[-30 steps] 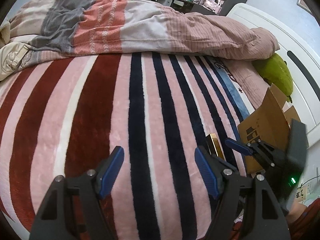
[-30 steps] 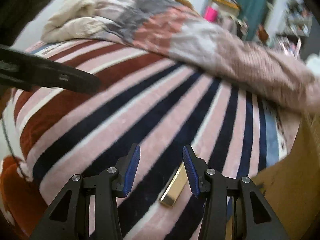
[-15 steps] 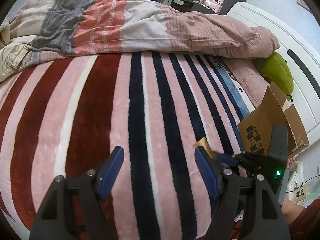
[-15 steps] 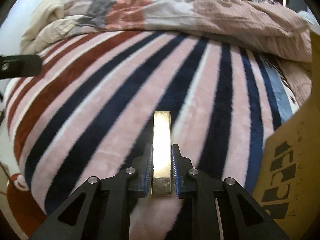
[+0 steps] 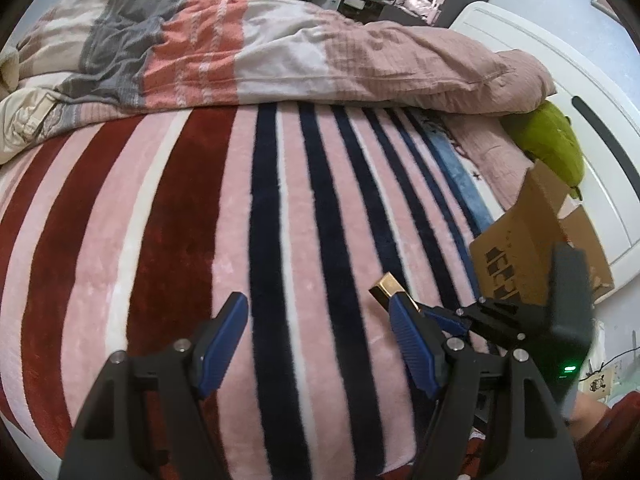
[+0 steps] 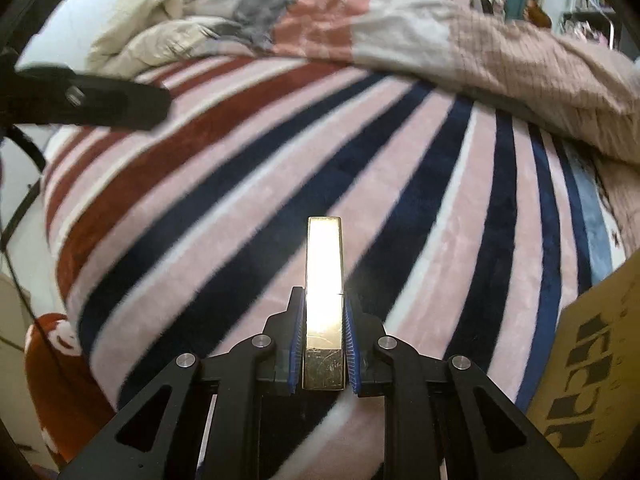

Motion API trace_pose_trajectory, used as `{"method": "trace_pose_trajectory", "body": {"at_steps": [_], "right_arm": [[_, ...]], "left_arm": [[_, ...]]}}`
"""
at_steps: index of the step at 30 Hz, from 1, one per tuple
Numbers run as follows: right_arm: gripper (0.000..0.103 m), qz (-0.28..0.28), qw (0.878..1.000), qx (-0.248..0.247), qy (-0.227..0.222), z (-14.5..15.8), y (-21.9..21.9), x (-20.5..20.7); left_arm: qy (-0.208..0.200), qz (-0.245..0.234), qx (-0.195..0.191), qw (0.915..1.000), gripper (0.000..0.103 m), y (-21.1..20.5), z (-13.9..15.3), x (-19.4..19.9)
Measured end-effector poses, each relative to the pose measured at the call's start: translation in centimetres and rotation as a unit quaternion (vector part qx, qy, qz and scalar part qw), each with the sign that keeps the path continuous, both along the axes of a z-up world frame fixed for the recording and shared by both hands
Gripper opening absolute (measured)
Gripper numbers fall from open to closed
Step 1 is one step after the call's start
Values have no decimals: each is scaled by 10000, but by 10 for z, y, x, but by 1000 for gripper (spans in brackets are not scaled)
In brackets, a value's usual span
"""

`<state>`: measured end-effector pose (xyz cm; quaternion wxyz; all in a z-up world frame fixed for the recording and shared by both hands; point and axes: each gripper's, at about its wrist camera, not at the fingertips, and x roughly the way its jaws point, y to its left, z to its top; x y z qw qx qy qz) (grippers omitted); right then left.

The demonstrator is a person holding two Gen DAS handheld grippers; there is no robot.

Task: Organize rigid objects
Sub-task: 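Lift the gold tube into the box and open the right gripper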

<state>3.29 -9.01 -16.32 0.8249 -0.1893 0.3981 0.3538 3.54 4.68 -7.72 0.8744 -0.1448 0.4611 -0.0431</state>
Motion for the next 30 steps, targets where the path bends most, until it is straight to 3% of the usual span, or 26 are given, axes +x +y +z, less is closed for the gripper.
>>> {"method": "trace_pose_trajectory", "body": {"at_steps": [7,12,14,18,25,30], "right_arm": [[13,654,9927,916,-444,81,-16,-20],[13,843,9829,1527,-586,128,-50,-28],[13,777,9815,1631,-638,135,-65,-26],[13,484,9801,1775,-746,146,-109,-17],[13,-196,9850,1584,-659,143,-180,10],[13,-431,9880,1432,-390,133,-208,28]], "left_arm": [[-684,-475,-442,9955,68,-31,49,-1],[-1085,-1020,-715,9863,43,-73,83,14],[-1167,-1288,-731,9821,35,-95,93,24],[-1170,-1710,-713,9757,33,-144,102,52],[-825,-2315,-523,9679,33,-224,92,90],[-579,-2531,-390,9649,33,-254,80,101]]}}
